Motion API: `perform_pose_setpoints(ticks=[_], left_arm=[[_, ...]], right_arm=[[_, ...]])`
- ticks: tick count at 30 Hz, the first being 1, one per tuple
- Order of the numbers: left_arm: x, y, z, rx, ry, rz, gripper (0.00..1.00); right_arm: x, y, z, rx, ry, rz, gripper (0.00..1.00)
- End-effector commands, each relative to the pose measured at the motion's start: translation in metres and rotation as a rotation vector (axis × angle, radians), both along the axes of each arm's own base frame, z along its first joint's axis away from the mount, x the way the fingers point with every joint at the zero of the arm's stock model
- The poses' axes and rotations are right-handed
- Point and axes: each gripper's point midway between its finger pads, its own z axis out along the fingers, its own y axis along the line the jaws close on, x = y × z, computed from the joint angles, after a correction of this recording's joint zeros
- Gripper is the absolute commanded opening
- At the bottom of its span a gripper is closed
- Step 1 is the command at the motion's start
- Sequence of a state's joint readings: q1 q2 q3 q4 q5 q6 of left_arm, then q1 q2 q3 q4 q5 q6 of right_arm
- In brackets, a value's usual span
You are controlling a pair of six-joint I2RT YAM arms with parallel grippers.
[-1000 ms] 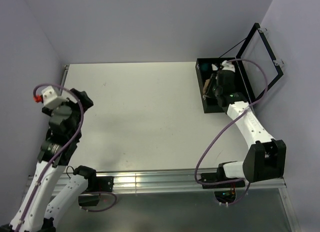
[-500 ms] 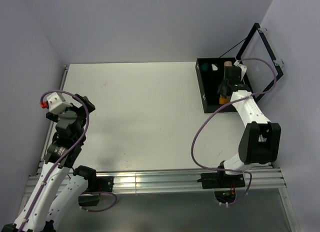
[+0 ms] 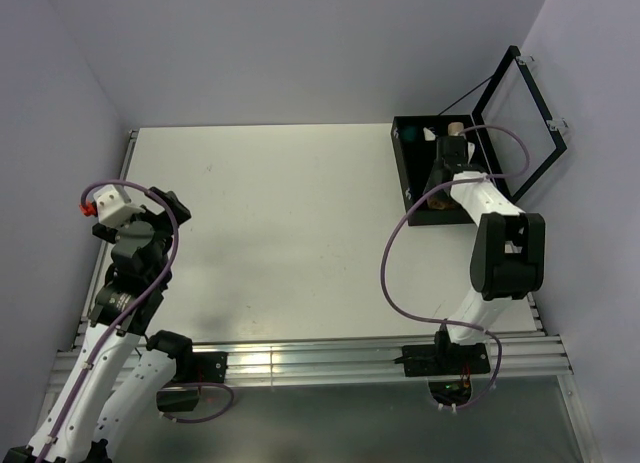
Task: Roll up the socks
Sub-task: Place the sock in the storage box.
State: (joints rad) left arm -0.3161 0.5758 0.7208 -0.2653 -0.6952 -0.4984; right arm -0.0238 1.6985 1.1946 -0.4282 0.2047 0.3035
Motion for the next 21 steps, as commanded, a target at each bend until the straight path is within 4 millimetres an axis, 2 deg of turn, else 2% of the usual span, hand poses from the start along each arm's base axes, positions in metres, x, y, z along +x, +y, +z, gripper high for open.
perform_pose_setpoints(ticks=[1,3,6,15,18,21], left_arm=[[0.002,-0.004,0.008,-0.009,-0.041,-0.021,0.99],[0.002,-0.004,0.008,-0.008,-0.041,-0.022,0.99],[0.002,-0.004,0.007,-0.007,-0.04,-0.024,0.99],[0.001,-0.004,0.007,-0.005,-0.043,-0.027,0.99],[0.001,-0.004,0.007,-0.006,-0.045,-0.027,0.99],[0.001,-0.005,0.008,-0.005,-0.046,-0.029,0.99]], right_arm=[[0.015,0.021,-0.003,0.076,-0.004,0.035,0.0],[0.015,0.038,-0.005,0.076,0.01,0.075,0.0],[0.016,0.051,-0.011,0.1,0.02,0.097,0.0],[0.013,0.07,-0.028,0.205,0.069,0.117,0.0],[0.01,0.071,-0.035,0.219,0.098,0.102,0.0],[0.005,0.075,-0.049,0.243,0.165,0.105,0.0]])
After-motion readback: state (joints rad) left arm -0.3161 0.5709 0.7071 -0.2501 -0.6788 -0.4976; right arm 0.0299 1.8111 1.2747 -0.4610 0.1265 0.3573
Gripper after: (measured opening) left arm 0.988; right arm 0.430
